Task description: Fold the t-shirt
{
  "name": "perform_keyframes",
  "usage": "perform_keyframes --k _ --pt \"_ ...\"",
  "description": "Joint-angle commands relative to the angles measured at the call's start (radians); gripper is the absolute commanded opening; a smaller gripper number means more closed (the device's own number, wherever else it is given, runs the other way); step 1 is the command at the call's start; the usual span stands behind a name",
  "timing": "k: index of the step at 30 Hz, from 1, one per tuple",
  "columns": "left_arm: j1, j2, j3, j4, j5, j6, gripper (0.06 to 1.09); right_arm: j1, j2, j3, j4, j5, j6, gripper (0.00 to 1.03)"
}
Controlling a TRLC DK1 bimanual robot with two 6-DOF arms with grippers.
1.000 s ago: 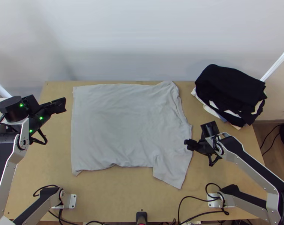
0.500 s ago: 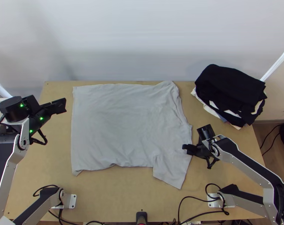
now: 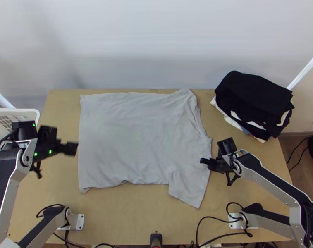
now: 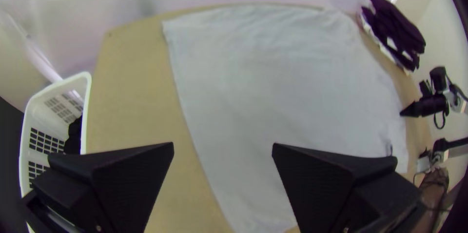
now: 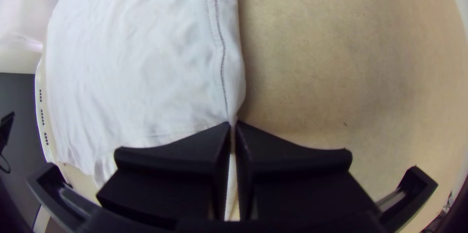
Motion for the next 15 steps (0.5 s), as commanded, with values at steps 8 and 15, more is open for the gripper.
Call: perform_keyframes --k 8,15 --pt "0.058 0.042 -0.1 -0.434 -0.008 0.419 1.03 -0.001 -0.006 -0.025 0.014 0.004 0.002 0.03" --pt "-0.106 0.014 -0.229 -0.477 -0.149 0.375 1.03 -0.002 -0.007 -0.022 0.014 0.005 0.002 0.03"
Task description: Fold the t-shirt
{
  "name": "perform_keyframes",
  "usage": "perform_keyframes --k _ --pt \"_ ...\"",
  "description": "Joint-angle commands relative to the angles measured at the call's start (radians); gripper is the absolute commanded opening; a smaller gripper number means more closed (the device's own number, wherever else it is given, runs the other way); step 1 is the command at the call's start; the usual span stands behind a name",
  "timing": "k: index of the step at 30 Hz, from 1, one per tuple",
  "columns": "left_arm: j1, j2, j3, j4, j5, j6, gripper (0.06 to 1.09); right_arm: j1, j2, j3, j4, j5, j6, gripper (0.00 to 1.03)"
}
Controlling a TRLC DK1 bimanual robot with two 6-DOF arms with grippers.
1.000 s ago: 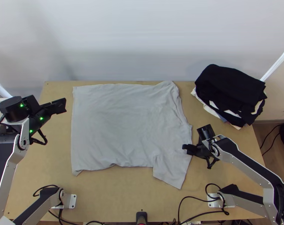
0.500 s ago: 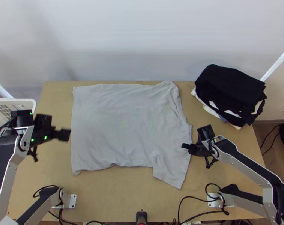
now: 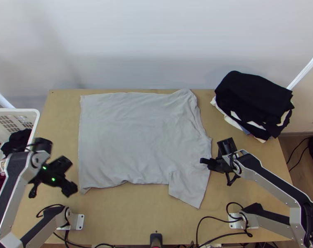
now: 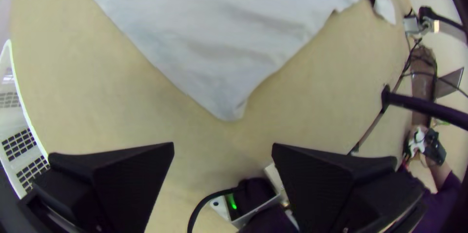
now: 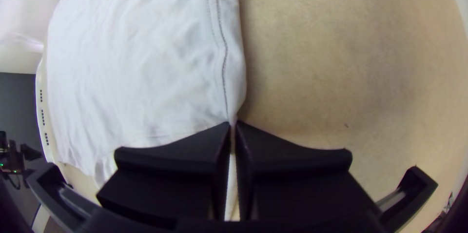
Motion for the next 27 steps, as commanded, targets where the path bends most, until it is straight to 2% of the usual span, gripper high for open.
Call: perform_keyframes --k 1,6,10,12,14,15,27 --pt "-0.084 -0.019 -0.068 -0.012 -0.043 -0.031 1.03 -0.001 -0.008 -0.019 0.004 0.005 0.002 0.03" --pt "-0.094 -0.032 -0.1 0.006 -0.042 -0.044 1.03 -0.001 -0.009 -0.016 0.005 0.005 0.002 0.03" --pt "-0.161 -0.022 -0.109 0.054 -0.042 -0.13 1.03 0.002 -0.009 -0.01 0.007 0.007 0.002 0.03" --pt "-0.181 -0.005 -0.117 0.078 -0.037 -0.16 0.97 0.002 -0.009 -0.008 0.007 0.007 0.002 0.03" --pt "-0.198 0.012 -0.124 0.097 -0.033 -0.188 0.86 0.002 -0.009 -0.007 0.009 0.007 0.0 0.03" --pt "-0.21 0.018 -0.13 0.104 -0.028 -0.192 0.85 0.002 -0.009 -0.007 0.007 0.007 -0.002 0.03" --pt "-0.25 0.152 -0.166 0.213 -0.028 -0.24 0.85 -0.002 -0.011 -0.019 0.012 0.008 -0.005 0.03"
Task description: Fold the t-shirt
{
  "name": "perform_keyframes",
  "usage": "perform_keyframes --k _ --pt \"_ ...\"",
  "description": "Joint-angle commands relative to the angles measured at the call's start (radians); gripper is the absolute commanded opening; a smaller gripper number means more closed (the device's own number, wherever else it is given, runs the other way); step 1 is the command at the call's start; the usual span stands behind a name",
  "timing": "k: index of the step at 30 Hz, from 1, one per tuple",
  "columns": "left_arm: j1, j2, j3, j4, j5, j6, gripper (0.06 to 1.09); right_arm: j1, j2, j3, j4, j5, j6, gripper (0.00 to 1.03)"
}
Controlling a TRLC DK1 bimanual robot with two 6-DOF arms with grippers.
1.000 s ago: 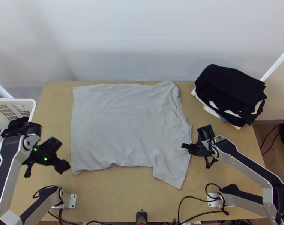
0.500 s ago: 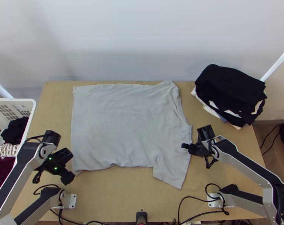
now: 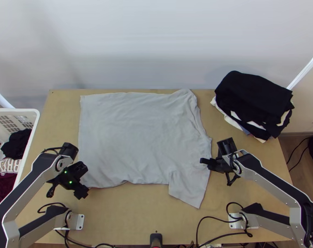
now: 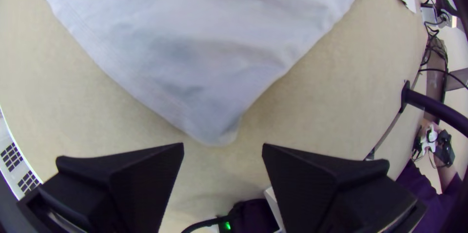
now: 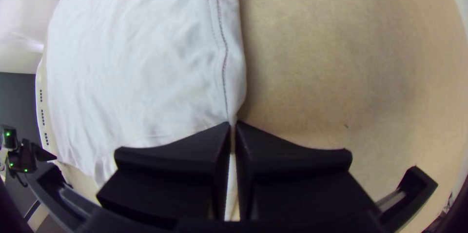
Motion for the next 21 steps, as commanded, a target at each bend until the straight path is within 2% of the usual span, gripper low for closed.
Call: perform_keyframes --k 1,4,9,12,14,21 --pt "-0.009 0.038 -0.028 0.018 0.006 -0.026 0.85 -0.003 -0.012 -0.02 0.011 0.007 -0.004 0.03" --pt "-0.01 0.052 -0.042 0.056 0.006 -0.027 0.8 -0.003 -0.013 -0.023 0.011 0.009 -0.006 0.03" --pt "-0.01 0.045 -0.057 0.118 0.006 -0.026 0.42 -0.007 -0.022 -0.027 0.011 0.012 -0.007 0.03" --pt "-0.01 0.037 -0.071 0.124 0.008 0.007 0.31 -0.009 -0.028 -0.027 0.011 0.012 -0.009 0.03" --pt "-0.009 0.02 -0.069 0.144 0.008 0.019 0.09 -0.021 -0.038 -0.023 0.011 0.012 -0.009 0.03" --pt "0.149 -0.023 0.044 0.155 0.011 0.074 0.1 -0.066 -0.116 0.019 0.011 0.013 -0.021 0.03"
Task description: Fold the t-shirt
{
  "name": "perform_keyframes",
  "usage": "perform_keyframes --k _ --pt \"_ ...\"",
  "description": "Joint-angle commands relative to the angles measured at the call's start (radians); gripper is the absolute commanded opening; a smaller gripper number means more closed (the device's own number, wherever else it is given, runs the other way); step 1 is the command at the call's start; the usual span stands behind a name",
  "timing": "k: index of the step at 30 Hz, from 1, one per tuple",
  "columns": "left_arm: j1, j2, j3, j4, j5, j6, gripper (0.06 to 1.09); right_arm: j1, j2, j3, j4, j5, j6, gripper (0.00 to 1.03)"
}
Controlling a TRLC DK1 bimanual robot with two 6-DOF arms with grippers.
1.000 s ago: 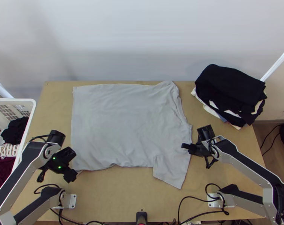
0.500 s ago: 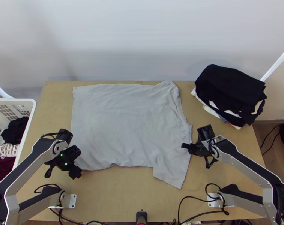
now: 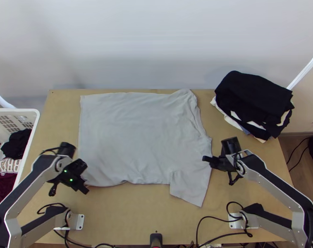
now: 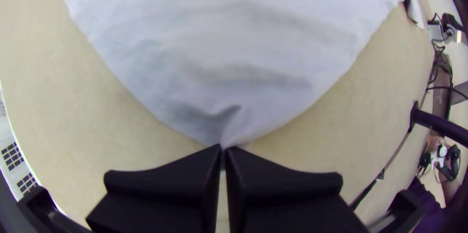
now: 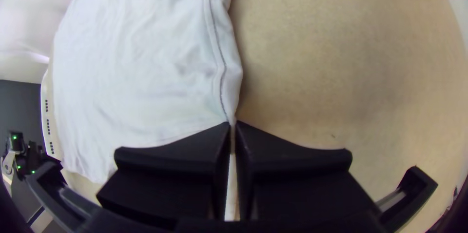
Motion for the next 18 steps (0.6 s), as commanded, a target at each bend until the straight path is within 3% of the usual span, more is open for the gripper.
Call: perform_keyframes --k 1,6,13,18 --pt "0.063 -0.028 0.094 0.02 0.016 0.018 0.1 -0.015 -0.068 0.029 0.003 0.012 -0.02 0.03" --pt "0.054 -0.095 0.145 0.094 0.029 -0.082 0.1 -0.044 -0.146 0.078 0.011 0.019 -0.043 0.03" --pt "0.033 -0.088 0.175 0.285 0.025 -0.343 0.1 -0.042 -0.256 0.128 0.1 0.056 -0.049 0.03" --pt "0.054 -0.088 0.266 0.385 -0.014 -0.481 0.1 -0.065 -0.261 0.204 0.16 0.059 -0.152 0.03"
